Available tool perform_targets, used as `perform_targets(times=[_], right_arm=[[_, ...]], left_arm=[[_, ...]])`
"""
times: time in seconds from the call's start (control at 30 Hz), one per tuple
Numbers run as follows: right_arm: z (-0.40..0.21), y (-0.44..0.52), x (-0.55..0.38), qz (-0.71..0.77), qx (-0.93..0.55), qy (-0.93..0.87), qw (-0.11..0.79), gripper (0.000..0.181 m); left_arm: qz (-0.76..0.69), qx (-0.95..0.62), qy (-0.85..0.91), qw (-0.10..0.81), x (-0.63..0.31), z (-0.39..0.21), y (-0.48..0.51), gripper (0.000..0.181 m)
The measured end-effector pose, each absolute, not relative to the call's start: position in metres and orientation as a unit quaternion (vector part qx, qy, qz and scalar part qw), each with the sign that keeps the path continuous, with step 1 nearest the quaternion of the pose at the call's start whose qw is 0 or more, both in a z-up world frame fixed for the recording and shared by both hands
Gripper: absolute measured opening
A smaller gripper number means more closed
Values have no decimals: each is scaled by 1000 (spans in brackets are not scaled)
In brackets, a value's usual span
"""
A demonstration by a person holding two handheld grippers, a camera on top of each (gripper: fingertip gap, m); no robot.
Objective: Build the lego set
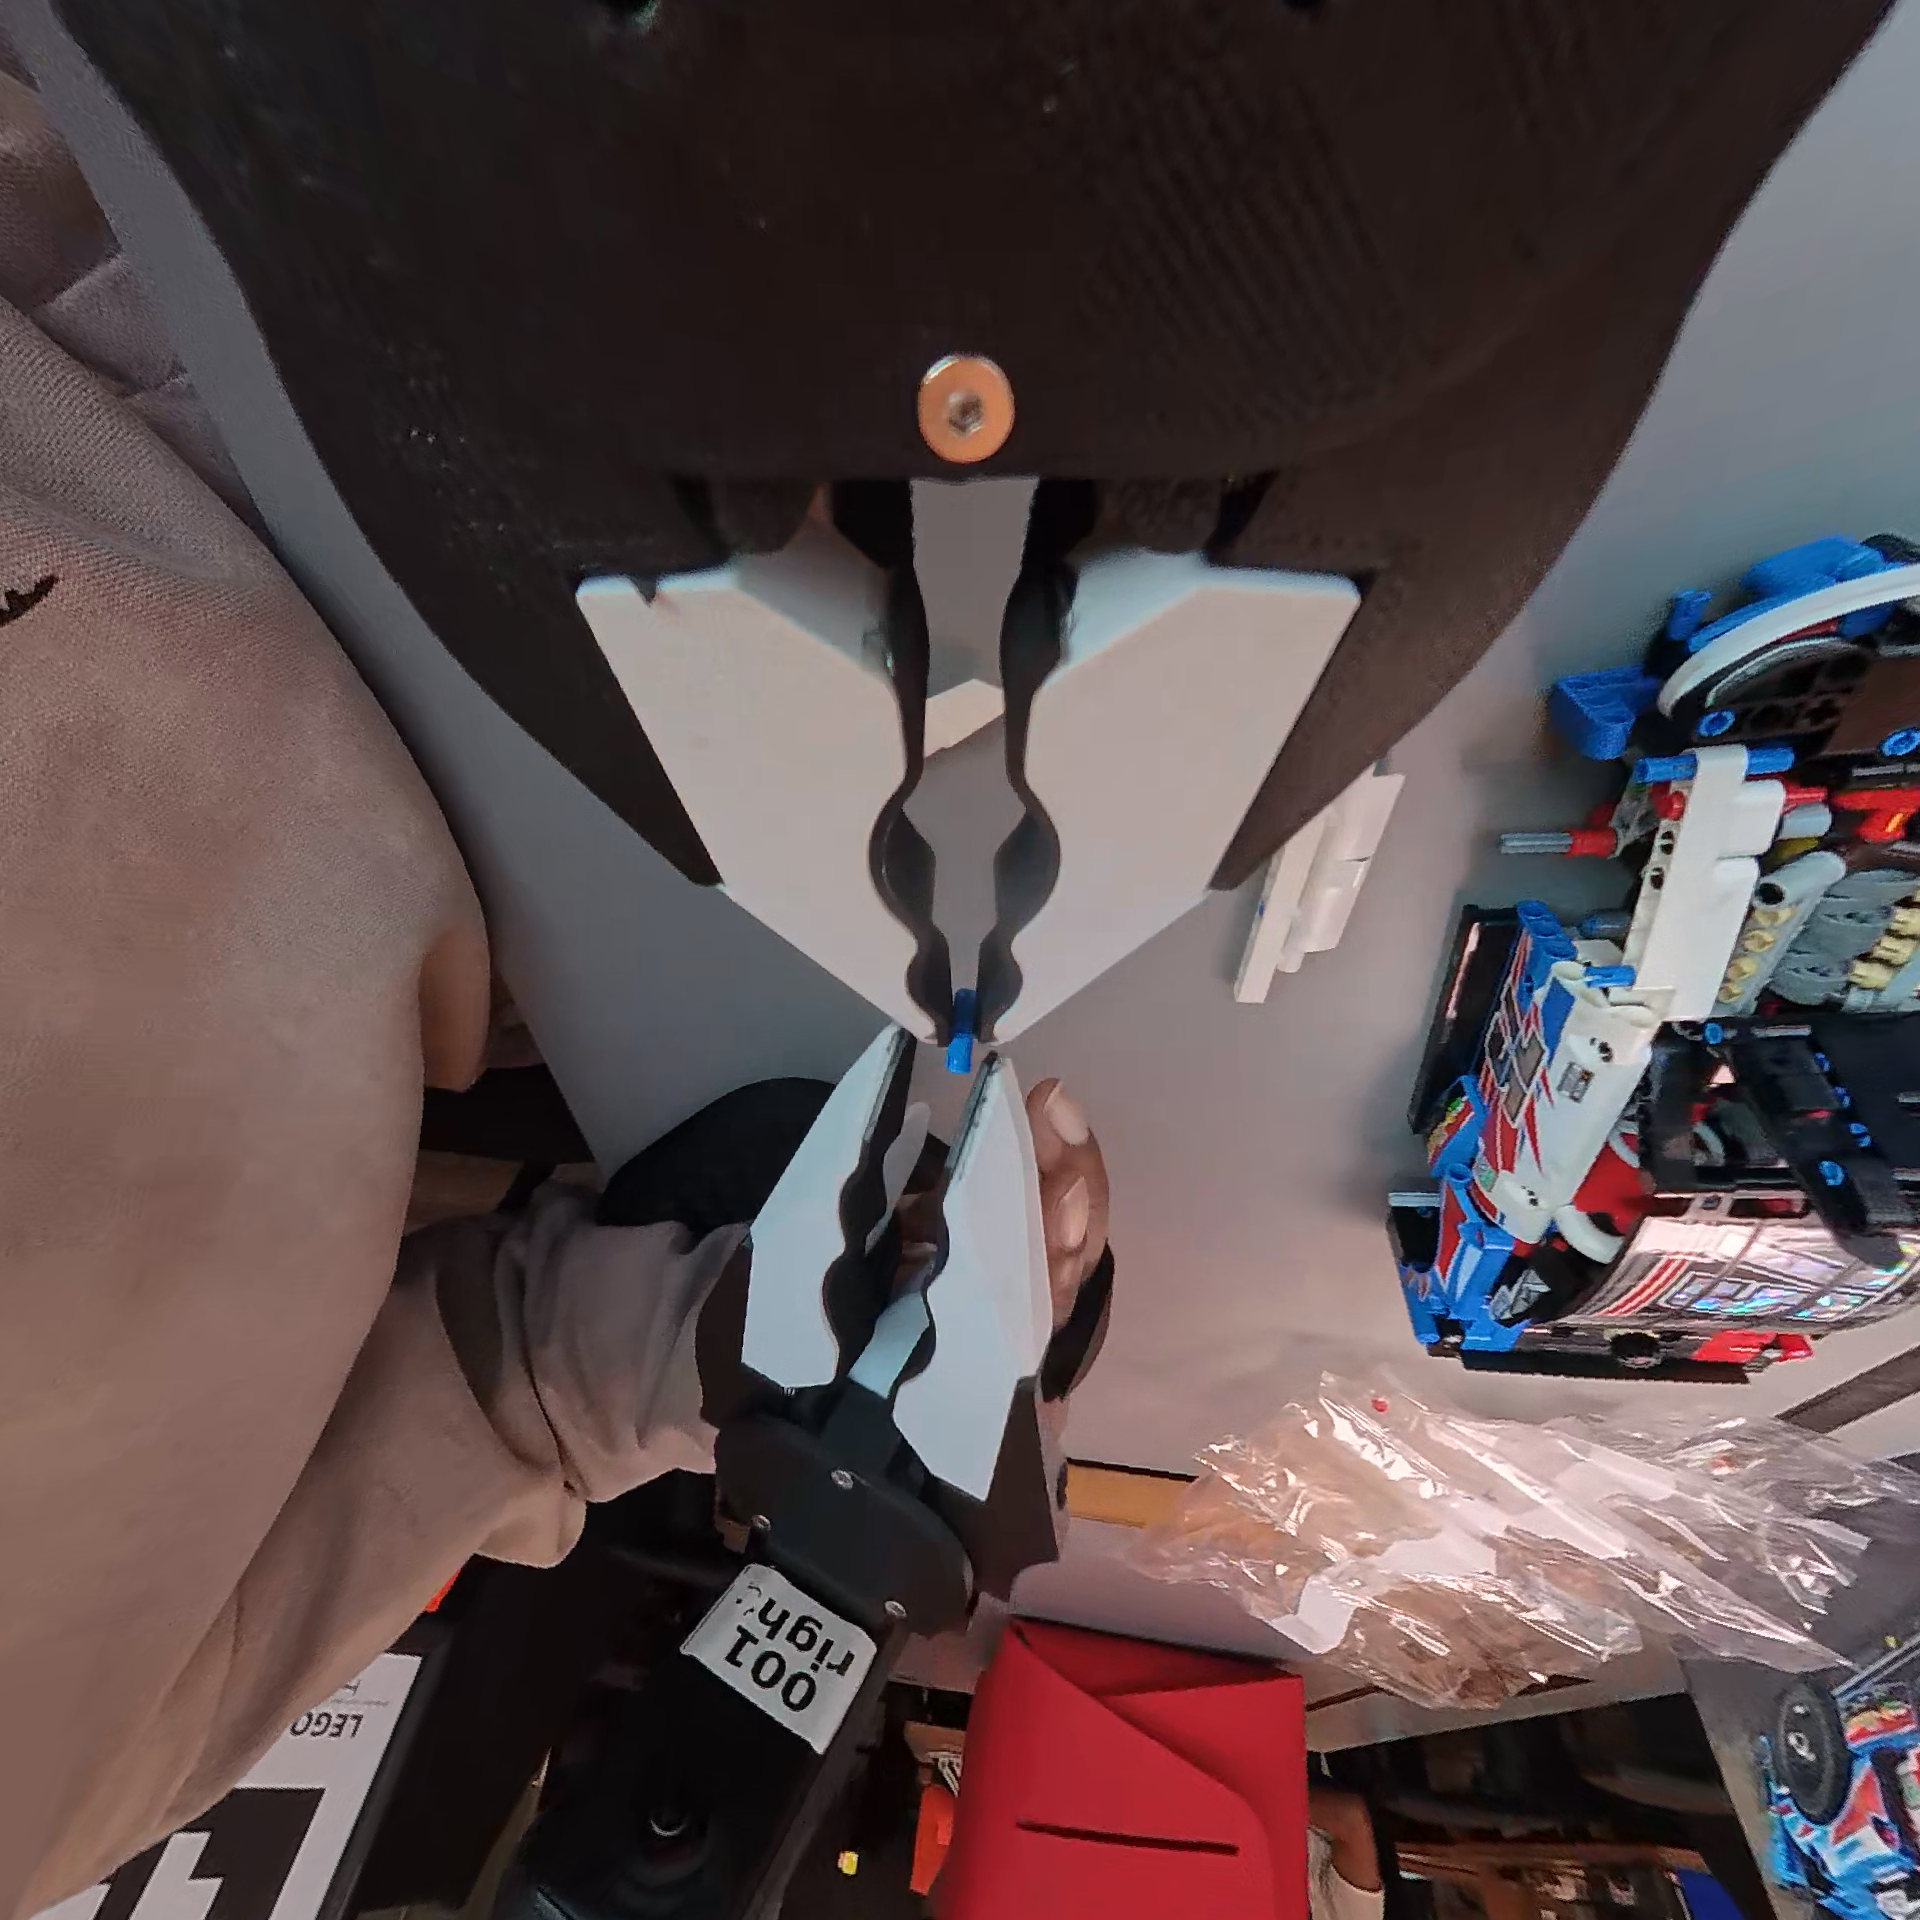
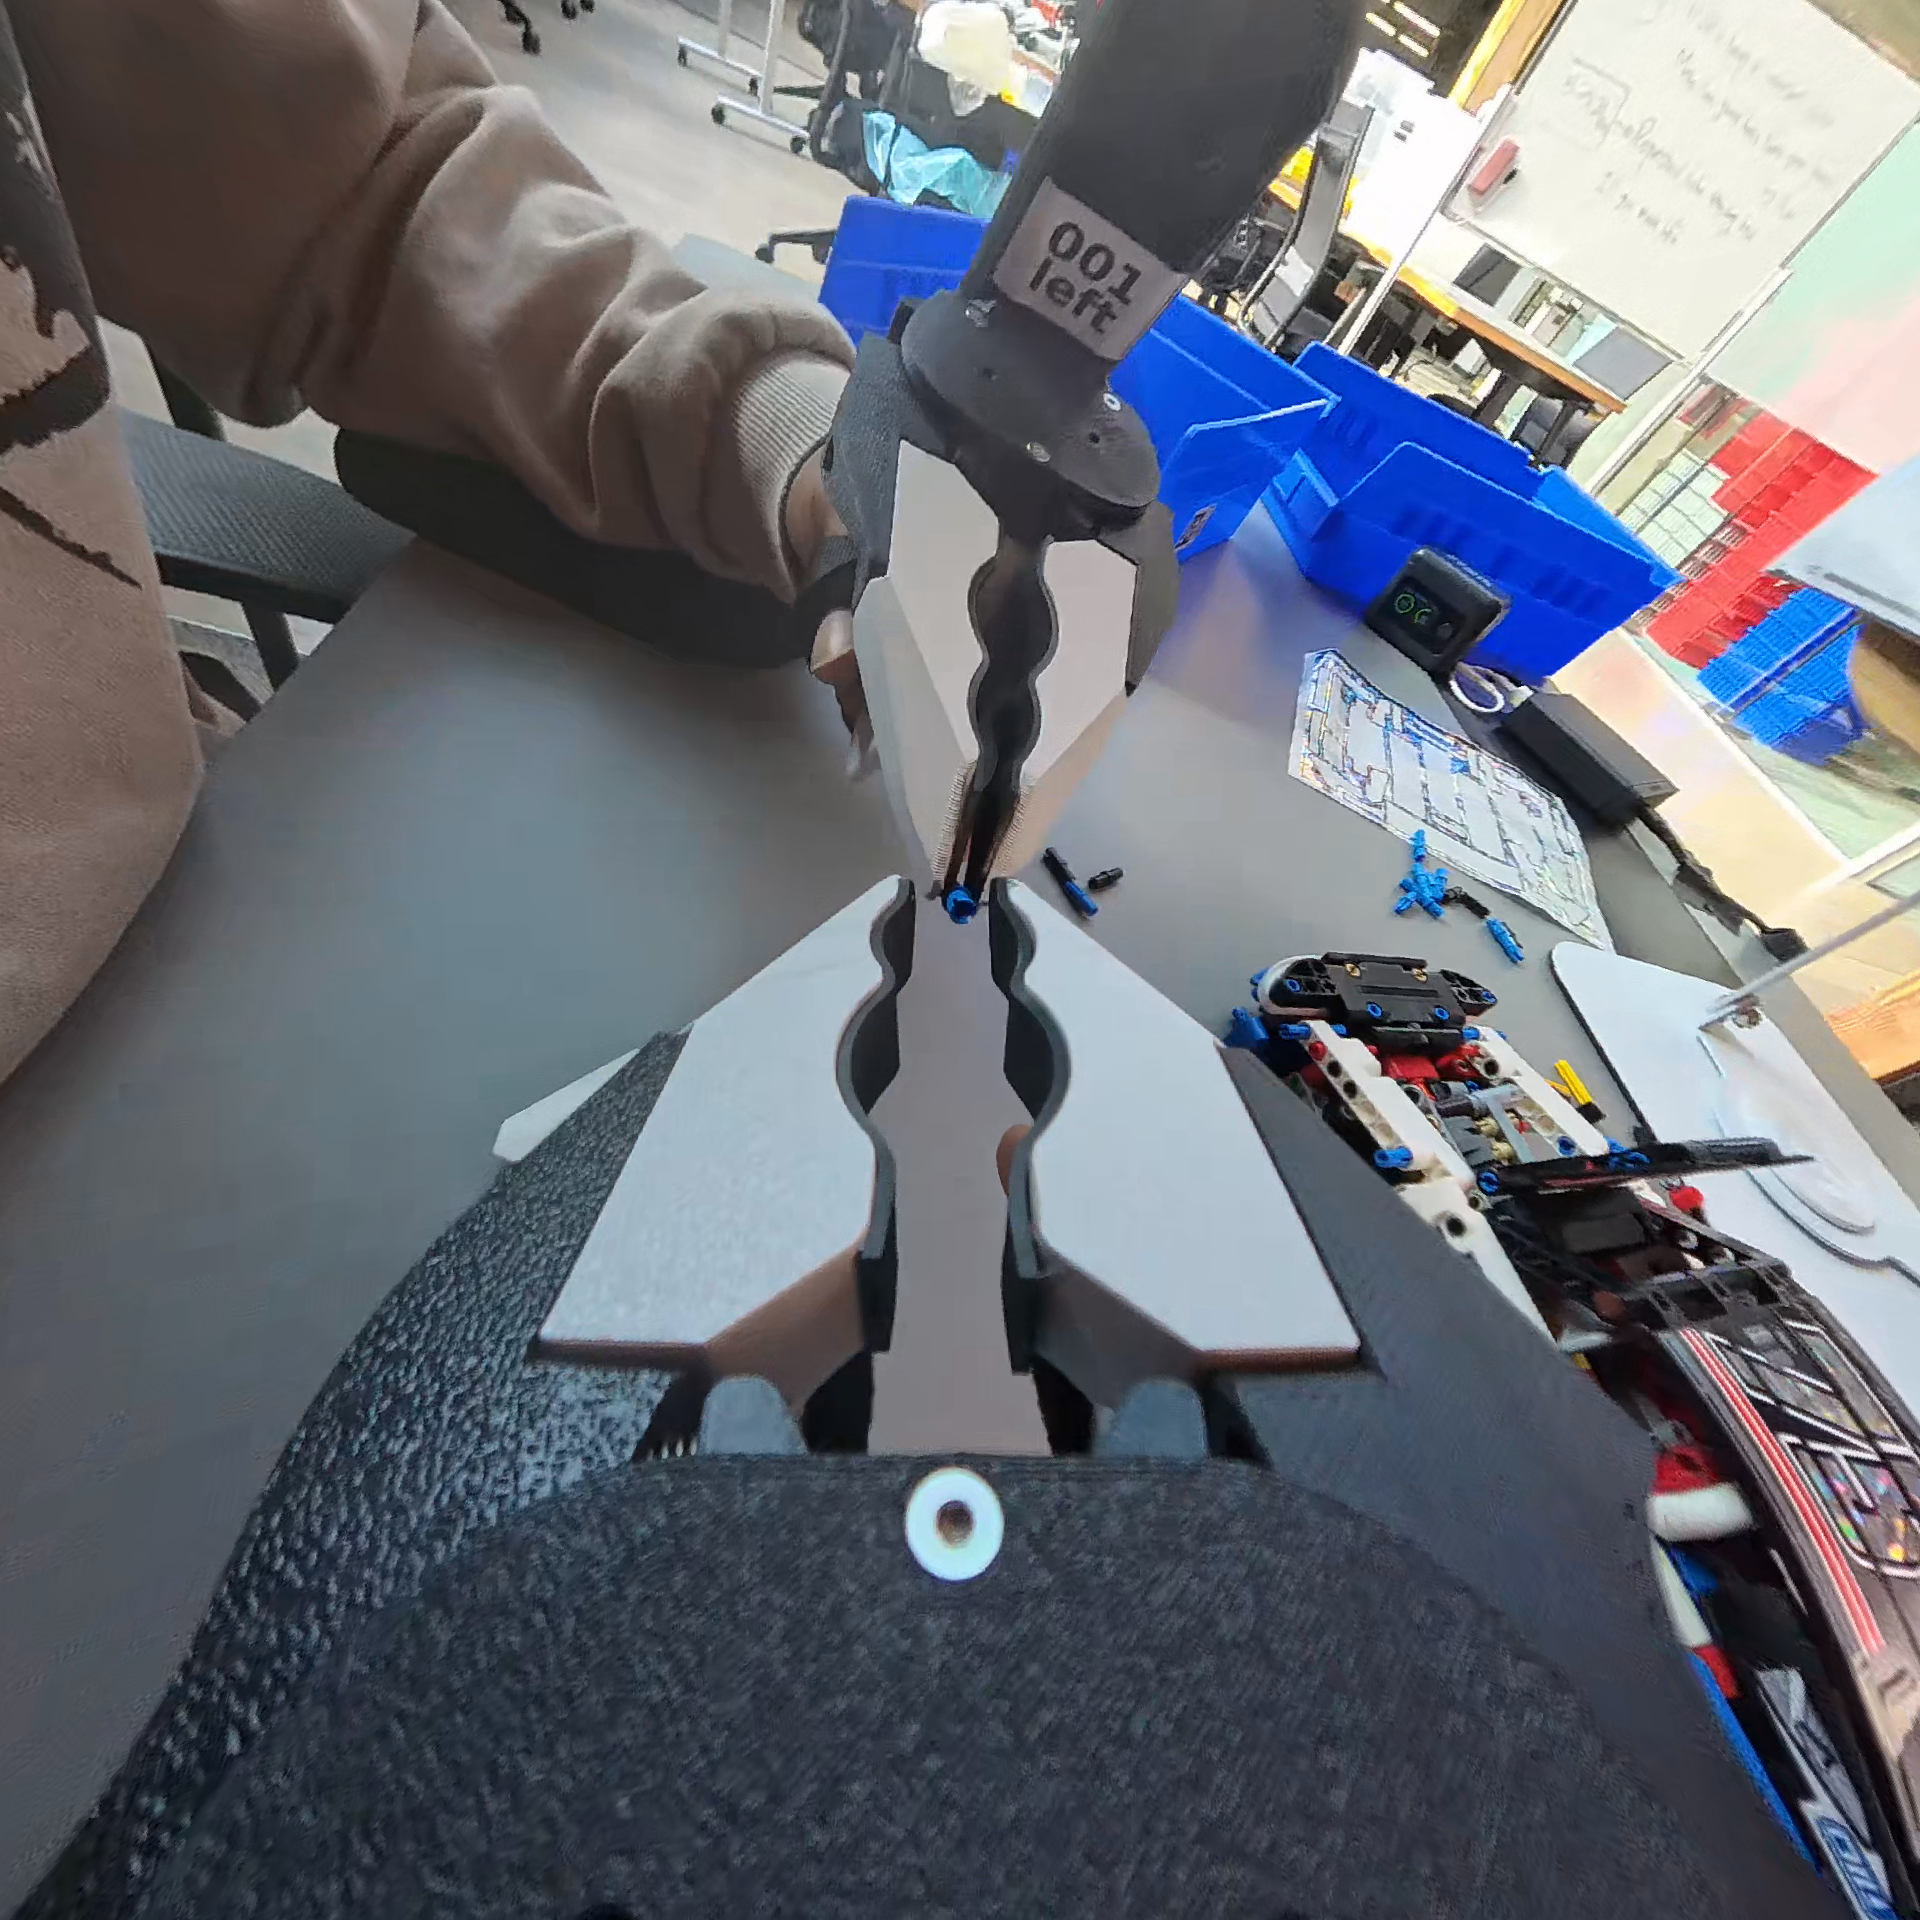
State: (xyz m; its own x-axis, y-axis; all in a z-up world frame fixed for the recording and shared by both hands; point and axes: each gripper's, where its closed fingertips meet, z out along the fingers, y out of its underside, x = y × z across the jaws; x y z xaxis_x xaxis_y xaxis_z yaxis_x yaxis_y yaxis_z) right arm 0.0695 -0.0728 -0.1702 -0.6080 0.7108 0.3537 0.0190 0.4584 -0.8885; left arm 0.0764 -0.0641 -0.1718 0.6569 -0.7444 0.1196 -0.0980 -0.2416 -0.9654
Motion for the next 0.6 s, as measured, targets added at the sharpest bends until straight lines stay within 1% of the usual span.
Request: perform_targets(times=[0.07,0.1,0.4,0.43,0.53,0.6], right_arm=[[-172,-74,71,456,-232,-774,373,8],[-173,-75,72,457,-230,-776,368,3],[-171,-76,77,479,-231,-774,342,2],[-170,-74,77,485,-235,-771,340,2],[-163,-62,75,502,-253,-753,342,2],[-159,-51,73,512,-270,-739,345,2]], left_arm=[[-295,-732,298,537,80,-175,-66,2],[-294,-732,298,537,80,-176,-66,2],[-316,-728,297,530,83,-174,-70,2],[-313,-730,294,531,82,-174,-70,4],[-300,-743,289,524,74,-176,-69,20],[-288,-769,298,487,70,-188,-73,26]])
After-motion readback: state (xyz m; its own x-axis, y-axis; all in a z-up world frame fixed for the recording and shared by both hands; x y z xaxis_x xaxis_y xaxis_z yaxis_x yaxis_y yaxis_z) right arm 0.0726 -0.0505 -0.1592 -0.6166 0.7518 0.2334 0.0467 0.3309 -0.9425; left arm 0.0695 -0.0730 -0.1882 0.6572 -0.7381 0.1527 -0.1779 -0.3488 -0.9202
